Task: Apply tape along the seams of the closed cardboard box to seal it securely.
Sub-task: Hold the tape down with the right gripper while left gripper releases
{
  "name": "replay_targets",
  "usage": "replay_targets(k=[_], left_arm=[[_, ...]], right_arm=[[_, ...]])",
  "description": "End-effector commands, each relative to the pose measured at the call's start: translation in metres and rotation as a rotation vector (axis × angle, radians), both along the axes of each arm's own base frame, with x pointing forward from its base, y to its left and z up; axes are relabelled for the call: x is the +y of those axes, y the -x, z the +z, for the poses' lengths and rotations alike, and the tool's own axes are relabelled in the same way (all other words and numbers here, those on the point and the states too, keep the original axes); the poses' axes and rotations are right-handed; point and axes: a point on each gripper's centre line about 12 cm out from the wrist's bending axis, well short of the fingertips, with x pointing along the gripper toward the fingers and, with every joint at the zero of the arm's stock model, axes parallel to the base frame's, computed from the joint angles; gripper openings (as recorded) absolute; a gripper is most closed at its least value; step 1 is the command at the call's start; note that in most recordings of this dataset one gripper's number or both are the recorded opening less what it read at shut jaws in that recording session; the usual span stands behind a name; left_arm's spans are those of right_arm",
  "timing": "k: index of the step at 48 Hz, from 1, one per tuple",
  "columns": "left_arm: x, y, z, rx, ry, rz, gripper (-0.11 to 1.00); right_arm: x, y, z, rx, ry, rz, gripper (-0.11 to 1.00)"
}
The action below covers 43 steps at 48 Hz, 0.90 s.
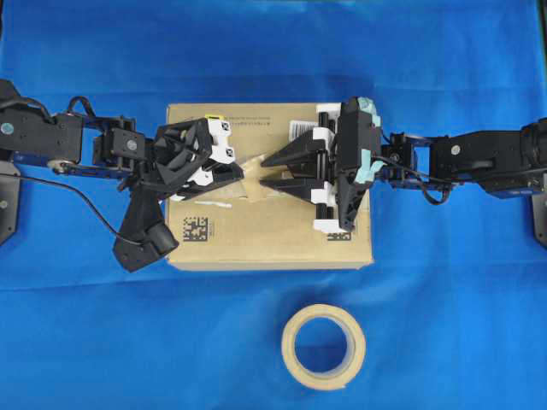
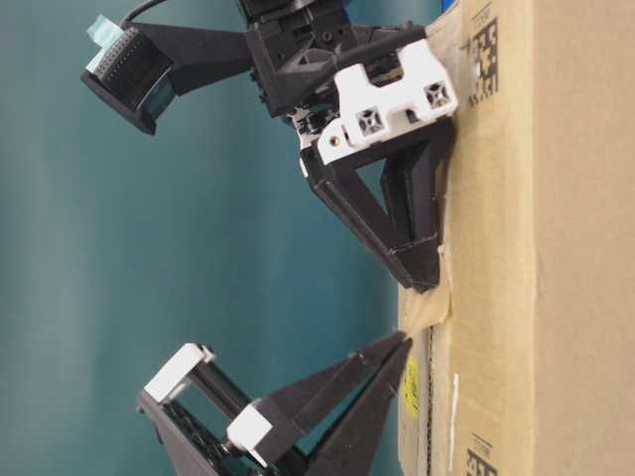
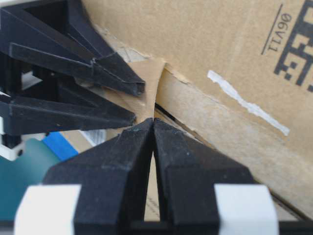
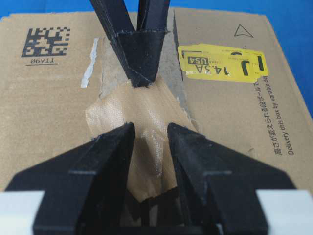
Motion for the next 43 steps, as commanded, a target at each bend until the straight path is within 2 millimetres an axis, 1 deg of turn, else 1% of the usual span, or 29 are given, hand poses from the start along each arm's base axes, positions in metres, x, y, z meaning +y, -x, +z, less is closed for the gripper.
replay_targets(k=[1, 7, 10, 14, 21, 22, 24, 29, 32, 39, 43], left_arm=[[0.002, -0.002, 0.009, -0.017, 0.003, 0.007, 0.0], [0.002, -0.003, 0.01, -0.017, 0.002, 0.008, 0.01], [0.003, -0.003, 0.01, -0.02, -0.002, 0.006, 0.05], [0.004, -0.003, 0.011, -0.023, -0.009, 0.005, 0.23], [0.005, -0.004, 0.012, -0.027, -0.014, 0.004, 0.68], [0.005, -0.004, 0.012, -0.027, -0.016, 0.003, 0.72], [0.005, -0.005, 0.013, -0.03, -0.017, 0.002, 0.72], [0.005, -0.006, 0.016, -0.037, -0.033, -0.01, 0.63], [0.005, -0.007, 0.018, -0.039, -0.043, -0.018, 0.59], [0.005, -0.013, 0.026, -0.049, -0.049, -0.023, 0.59], [0.006, -0.017, 0.023, 0.001, -0.047, -0.026, 0.59]], right_arm=[[-0.003, -0.004, 0.01, -0.032, 0.001, -0.008, 0.37], [-0.002, -0.004, 0.01, -0.032, 0.001, -0.007, 0.37], [-0.003, -0.004, 0.01, -0.032, 0.0, -0.009, 0.37], [-0.003, -0.004, 0.01, -0.032, 0.0, -0.009, 0.37], [-0.003, -0.004, 0.01, -0.032, 0.0, -0.009, 0.37], [-0.002, -0.004, 0.01, -0.032, 0.0, -0.007, 0.37], [-0.003, -0.004, 0.01, -0.032, 0.0, -0.009, 0.37], [-0.003, -0.003, 0.01, -0.031, 0.0, -0.009, 0.37], [-0.002, -0.003, 0.01, -0.028, -0.002, -0.007, 0.37], [-0.002, -0.003, 0.008, -0.013, -0.006, -0.009, 0.37], [-0.002, -0.003, 0.008, -0.013, -0.006, -0.007, 0.37]])
